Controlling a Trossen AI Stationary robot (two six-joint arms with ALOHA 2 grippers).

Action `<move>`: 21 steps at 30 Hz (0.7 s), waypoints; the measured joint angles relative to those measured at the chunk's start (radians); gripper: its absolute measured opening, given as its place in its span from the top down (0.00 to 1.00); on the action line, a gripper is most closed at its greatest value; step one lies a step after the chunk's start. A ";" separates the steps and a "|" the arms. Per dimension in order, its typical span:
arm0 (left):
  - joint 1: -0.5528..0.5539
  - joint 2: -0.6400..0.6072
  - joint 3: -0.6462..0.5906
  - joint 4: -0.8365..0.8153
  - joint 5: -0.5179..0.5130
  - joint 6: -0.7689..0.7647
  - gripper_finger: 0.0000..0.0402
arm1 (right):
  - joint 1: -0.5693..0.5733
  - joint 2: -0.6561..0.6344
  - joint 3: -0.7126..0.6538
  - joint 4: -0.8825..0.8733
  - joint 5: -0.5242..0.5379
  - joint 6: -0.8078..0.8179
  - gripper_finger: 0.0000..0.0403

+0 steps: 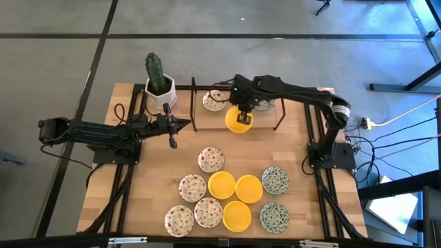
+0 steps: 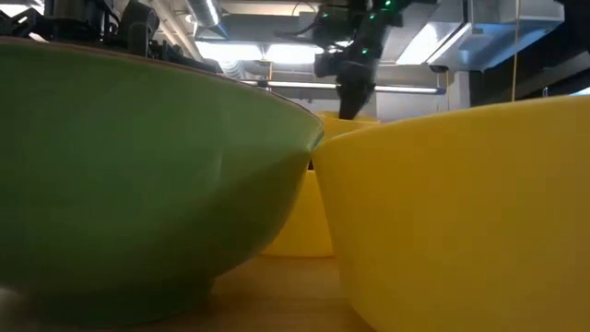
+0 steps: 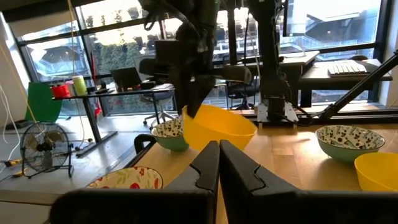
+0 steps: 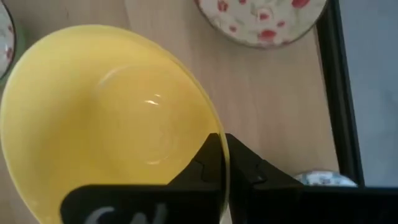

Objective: Pick & Place Mini bowls
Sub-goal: Put the yellow bowl on the shelf

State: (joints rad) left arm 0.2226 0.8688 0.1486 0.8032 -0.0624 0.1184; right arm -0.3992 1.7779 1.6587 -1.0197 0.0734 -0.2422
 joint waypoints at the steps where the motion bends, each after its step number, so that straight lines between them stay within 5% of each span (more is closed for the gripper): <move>1: 0.000 0.000 0.000 0.000 0.000 0.000 0.99 | -0.005 0.021 0.009 -0.004 0.001 -0.003 0.99; 21: 0.000 0.000 0.000 0.000 0.000 0.000 0.98 | -0.090 0.114 0.018 0.007 0.002 -0.023 0.98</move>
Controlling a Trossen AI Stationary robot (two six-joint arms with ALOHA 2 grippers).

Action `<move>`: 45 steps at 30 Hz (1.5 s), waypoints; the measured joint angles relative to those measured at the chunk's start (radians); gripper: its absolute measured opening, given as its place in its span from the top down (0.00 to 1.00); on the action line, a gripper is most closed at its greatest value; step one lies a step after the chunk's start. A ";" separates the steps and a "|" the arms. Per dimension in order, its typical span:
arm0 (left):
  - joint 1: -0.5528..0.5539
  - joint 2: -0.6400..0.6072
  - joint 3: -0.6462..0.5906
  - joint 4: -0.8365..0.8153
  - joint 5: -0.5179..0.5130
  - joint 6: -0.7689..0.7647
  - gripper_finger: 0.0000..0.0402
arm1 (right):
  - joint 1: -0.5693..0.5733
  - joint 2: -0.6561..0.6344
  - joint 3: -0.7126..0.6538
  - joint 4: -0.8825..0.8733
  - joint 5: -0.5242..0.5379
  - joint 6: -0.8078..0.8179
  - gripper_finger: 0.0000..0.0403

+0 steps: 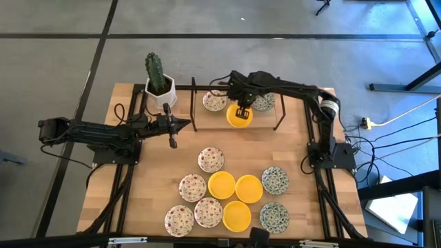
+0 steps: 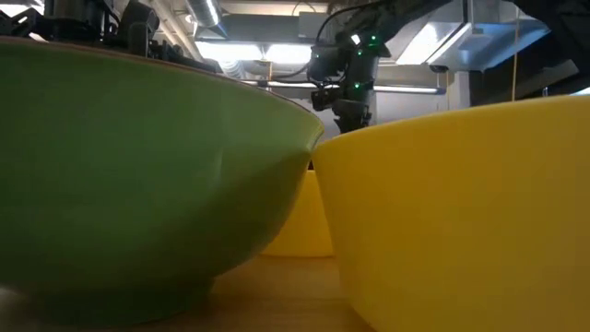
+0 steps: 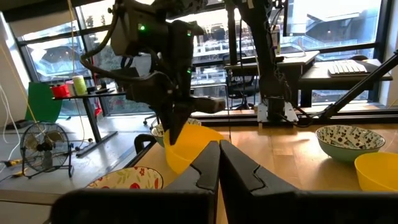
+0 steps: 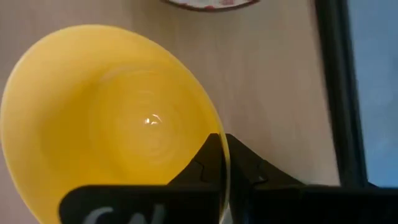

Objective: Pick & Place Mini bowls
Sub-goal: Put the yellow bowl on the shelf, then stack the white bowl on top of the white bowl on the shelf

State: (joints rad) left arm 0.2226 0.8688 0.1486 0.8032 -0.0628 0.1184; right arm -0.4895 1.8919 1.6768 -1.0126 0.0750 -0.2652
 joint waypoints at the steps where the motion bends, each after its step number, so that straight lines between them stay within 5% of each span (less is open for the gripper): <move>1: 0.000 0.000 0.000 0.000 0.000 0.000 0.98 | -0.001 0.002 0.000 0.004 0.002 0.005 0.98; 18: 0.000 0.000 0.000 0.000 0.000 0.000 0.98 | -0.003 0.069 0.000 0.021 0.017 -0.033 0.97; 30: 0.000 0.000 0.000 0.000 0.000 0.000 0.98 | -0.003 0.071 -0.002 0.016 0.109 -0.036 0.81; 45: 0.000 0.000 0.000 0.001 0.000 0.000 0.98 | 0.001 0.007 0.092 -0.043 0.132 -0.050 0.76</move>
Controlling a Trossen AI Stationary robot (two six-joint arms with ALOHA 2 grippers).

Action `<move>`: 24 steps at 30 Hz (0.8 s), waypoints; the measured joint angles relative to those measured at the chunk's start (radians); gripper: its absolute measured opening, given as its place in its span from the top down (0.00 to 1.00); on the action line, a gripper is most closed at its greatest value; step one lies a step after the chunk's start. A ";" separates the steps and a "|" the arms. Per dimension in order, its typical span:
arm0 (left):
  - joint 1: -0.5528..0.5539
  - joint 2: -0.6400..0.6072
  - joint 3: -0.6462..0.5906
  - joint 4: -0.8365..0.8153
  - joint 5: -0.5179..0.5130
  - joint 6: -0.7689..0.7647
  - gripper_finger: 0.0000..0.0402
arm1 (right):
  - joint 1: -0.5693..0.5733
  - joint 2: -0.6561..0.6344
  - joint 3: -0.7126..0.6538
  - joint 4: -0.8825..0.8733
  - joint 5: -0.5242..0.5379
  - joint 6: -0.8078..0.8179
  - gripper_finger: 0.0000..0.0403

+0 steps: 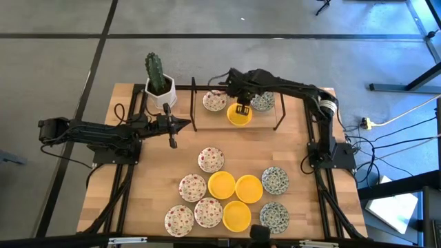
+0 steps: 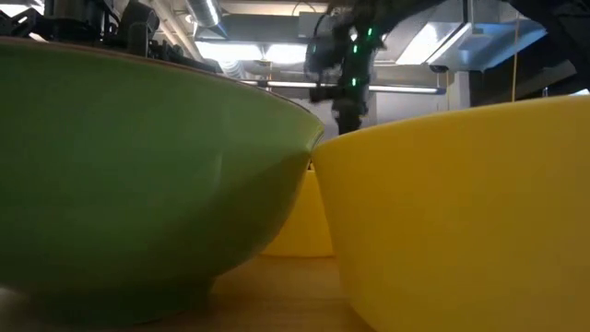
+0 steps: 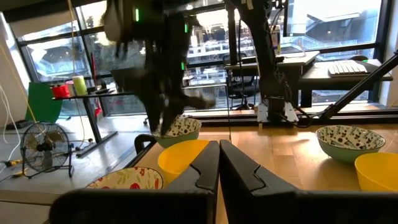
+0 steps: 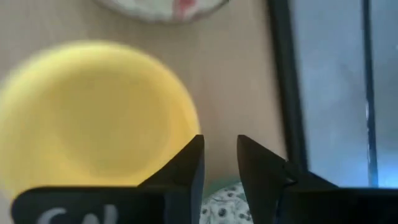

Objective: Pick & Place Mini bowls
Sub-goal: Stack the white bowl on top of the white bowl on the shelf

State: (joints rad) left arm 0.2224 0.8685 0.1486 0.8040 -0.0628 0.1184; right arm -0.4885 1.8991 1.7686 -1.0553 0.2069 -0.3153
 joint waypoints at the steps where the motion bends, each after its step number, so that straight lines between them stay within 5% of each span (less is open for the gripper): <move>1: 0.000 0.000 0.000 0.000 0.000 0.000 0.98 | 0.003 -0.014 0.027 -0.005 -0.021 0.012 0.77; 4: 0.000 0.000 0.000 0.000 0.000 0.000 0.99 | 0.018 -0.085 0.090 0.025 -0.167 0.051 0.78; 9: 0.000 0.000 0.000 0.000 0.000 0.018 0.99 | 0.129 -0.302 0.050 0.342 -0.482 0.074 0.84; 16: 0.000 0.000 0.000 0.000 0.000 0.018 0.98 | 0.381 -0.595 -0.168 0.611 -0.515 0.107 0.98; 24: 0.000 0.000 0.000 0.004 0.000 0.017 0.98 | 0.545 -0.984 -0.603 0.765 -0.477 0.104 0.97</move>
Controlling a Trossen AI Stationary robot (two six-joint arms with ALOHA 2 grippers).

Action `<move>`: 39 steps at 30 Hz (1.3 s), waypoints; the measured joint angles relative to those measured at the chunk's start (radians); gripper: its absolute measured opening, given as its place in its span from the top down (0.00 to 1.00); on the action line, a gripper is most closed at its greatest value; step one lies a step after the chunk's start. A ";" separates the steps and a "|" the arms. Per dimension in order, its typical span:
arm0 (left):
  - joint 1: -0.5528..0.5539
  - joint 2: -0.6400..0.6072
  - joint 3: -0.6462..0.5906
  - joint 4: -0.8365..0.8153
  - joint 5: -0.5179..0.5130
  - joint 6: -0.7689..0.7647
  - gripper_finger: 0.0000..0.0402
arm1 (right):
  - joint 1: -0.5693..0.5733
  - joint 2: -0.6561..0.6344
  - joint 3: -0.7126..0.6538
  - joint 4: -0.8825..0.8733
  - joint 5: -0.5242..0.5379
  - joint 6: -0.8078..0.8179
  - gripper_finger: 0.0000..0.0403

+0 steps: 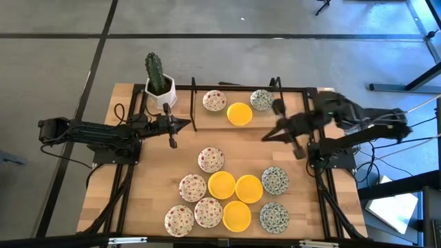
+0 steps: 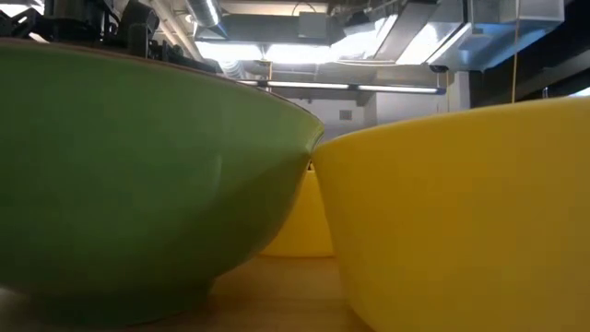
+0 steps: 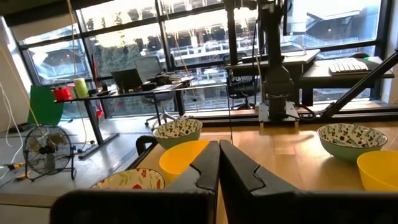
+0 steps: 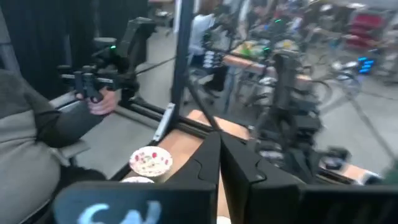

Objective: Pick & Place Mini bowls
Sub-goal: Stack the white bowl on top of the white bowl on the shelf

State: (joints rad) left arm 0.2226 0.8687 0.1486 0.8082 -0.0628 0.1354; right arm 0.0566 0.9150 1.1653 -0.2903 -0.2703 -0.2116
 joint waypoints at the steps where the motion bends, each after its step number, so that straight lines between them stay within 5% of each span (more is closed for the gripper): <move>1: 0.000 0.000 0.000 0.004 0.000 -0.001 0.98 | 0.002 -0.054 -0.066 0.015 0.019 0.002 0.98; 12: 0.000 0.000 0.000 0.033 -0.050 0.017 1.00 | -0.053 -0.574 -0.665 0.218 0.155 0.011 0.99; 19: 0.000 0.000 0.000 0.052 -0.086 0.017 0.98 | -0.056 -0.689 -0.827 0.291 0.071 0.053 0.98; 26: 0.000 0.000 0.000 0.097 -0.082 -0.004 0.98 | -0.056 -0.719 -0.906 0.407 0.115 0.004 0.98; 29: -0.007 0.000 0.000 0.145 0.012 -0.031 0.98 | -0.056 -0.716 -0.911 0.395 0.180 -0.010 0.98; 31: -0.023 0.000 0.013 0.148 0.193 -0.050 0.98 | -0.056 -0.716 -0.911 0.401 0.214 -0.009 0.98; 34: -0.079 0.000 0.094 0.057 0.332 -0.084 0.99 | -0.056 -0.716 -0.911 0.389 0.225 -0.007 0.99; 39: -0.275 0.043 0.356 -0.523 -0.018 -0.130 0.99 | -0.056 -0.716 -0.910 0.383 0.225 -0.001 0.96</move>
State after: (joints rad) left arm -0.0522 0.9116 0.5047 0.2852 -0.0810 0.0051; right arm 0.0002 0.1986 0.2550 0.0925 -0.0452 -0.2130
